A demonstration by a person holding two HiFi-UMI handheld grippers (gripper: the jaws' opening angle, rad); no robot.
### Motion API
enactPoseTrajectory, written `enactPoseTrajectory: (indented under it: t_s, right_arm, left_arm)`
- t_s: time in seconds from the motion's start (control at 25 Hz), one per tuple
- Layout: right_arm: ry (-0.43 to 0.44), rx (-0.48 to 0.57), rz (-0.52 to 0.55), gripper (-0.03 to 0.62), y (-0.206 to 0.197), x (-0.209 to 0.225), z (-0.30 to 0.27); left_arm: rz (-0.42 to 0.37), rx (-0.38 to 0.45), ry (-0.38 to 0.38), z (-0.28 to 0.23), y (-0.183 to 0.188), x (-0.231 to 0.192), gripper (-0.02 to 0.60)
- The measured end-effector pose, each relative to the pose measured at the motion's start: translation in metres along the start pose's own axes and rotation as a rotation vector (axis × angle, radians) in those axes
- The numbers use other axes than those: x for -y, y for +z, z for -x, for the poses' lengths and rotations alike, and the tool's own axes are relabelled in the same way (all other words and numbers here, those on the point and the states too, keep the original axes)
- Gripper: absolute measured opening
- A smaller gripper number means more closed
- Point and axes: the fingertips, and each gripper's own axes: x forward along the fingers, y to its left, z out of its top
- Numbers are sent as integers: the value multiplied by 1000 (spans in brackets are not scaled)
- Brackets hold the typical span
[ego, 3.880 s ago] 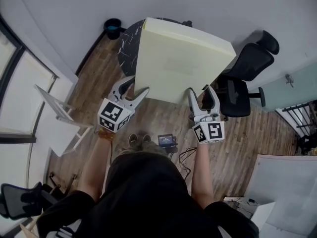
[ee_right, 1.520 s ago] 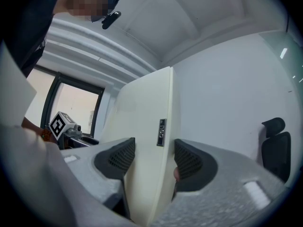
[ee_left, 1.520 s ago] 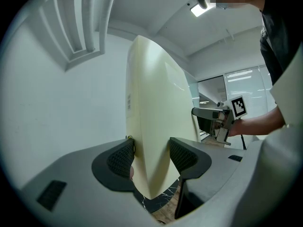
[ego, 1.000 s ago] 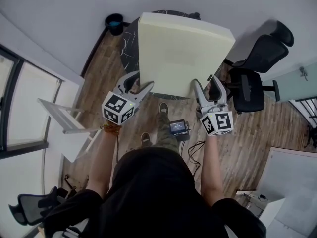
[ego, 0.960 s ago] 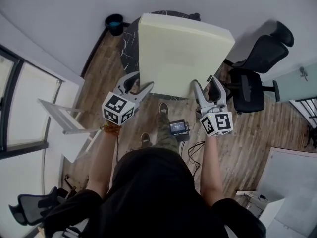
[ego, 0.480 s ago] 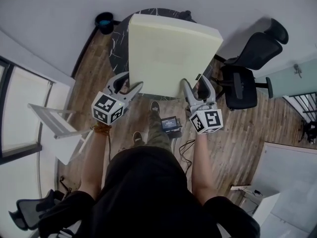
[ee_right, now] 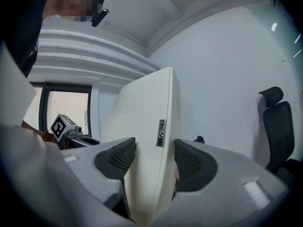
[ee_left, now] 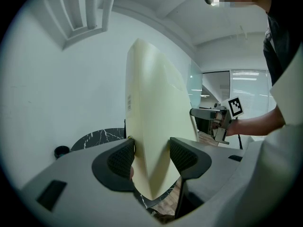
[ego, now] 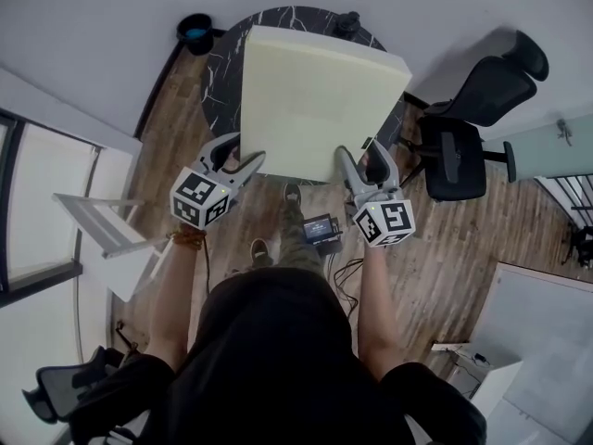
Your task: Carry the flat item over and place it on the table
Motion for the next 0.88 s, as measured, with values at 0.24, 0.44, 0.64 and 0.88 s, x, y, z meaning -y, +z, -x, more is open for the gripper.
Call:
enactPoseTrajectory:
  t_s: [0.24, 0.44, 0.64, 0.88]
  right_arm:
    - [2, -38, -13, 255, -14, 16, -10]
    - [-3, -74, -32, 255, -27, 28, -16]
    - [-9, -100, -49, 255, -37, 38, -26]
    - [-4, -122, -62, 255, -47, 43, -37]
  left_arm:
    - [34, -27, -6, -18, -11, -5, 238]
    - [67, -46, -8, -33, -23, -9, 238]
    - [100, -60, -8, -45, -31, -15, 238]
    - [120, -81, -5, -52, -39, -24, 238]
